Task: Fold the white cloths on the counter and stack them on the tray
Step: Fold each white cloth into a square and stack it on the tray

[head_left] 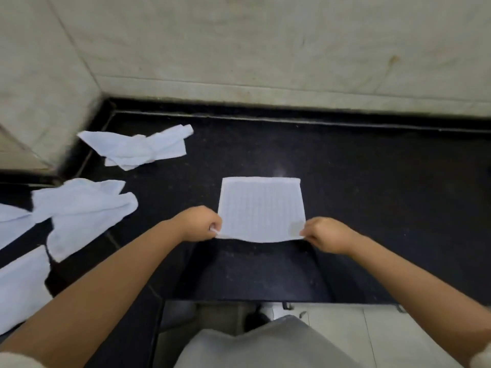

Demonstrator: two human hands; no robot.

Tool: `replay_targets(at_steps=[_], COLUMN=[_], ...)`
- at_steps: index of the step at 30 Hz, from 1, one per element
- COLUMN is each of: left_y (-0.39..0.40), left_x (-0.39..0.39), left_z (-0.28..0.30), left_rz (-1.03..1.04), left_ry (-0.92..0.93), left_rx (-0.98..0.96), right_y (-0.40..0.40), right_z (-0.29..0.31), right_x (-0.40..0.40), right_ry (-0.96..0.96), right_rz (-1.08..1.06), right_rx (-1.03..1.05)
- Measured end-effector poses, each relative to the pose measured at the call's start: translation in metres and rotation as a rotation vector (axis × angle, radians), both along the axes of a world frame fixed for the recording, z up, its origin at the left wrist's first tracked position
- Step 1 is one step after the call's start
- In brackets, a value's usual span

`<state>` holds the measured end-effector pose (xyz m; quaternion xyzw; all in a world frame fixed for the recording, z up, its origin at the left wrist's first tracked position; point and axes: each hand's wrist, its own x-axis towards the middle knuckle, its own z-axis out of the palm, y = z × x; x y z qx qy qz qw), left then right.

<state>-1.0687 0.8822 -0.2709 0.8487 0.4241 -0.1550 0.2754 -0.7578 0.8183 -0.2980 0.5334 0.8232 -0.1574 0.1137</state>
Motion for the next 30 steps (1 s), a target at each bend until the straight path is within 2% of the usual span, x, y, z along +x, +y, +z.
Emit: replay_targets(at_steps=[3, 5, 7, 9, 13, 17, 21, 30], left_y=[0.001, 0.007, 0.015, 0.025, 0.051, 0.068, 0.082, 0.088], left_x=[0.013, 0.019, 0.026, 0.030, 0.035, 0.046, 0.053, 0.050], left_z=[-0.011, -0.010, -0.010, -0.012, -0.022, -0.032, -0.045, -0.071], left_rz=[-0.019, -0.017, 0.004, 0.081, 0.356, 0.557, 0.592, 0.448], left_ry=[0.160, 0.239, 0.248, 0.185, -0.024, -0.075, -0.051, -0.025], left_rx=[-0.263, -0.390, -0.407, -0.334, -0.048, 0.109, 0.156, 0.228], right_y=[0.002, 0.013, 0.024, 0.036, 0.059, 0.079, 0.096, 0.101], right_z=[-0.002, 0.002, 0.006, 0.007, 0.003, -0.006, -0.019, -0.040], right_x=[0.003, 0.005, 0.008, 0.015, 0.028, 0.026, 0.018, 0.013], right_ry=[0.031, 0.080, 0.110, 0.172, 0.301, 0.392, 0.373, 0.277], right_rz=[0.000, -0.025, -0.074, -0.166, -0.439, -0.668, -0.793, -0.747], right_rx=[-0.358, -0.488, -0.559, -0.501, -0.209, -0.016, 0.011, 0.092])
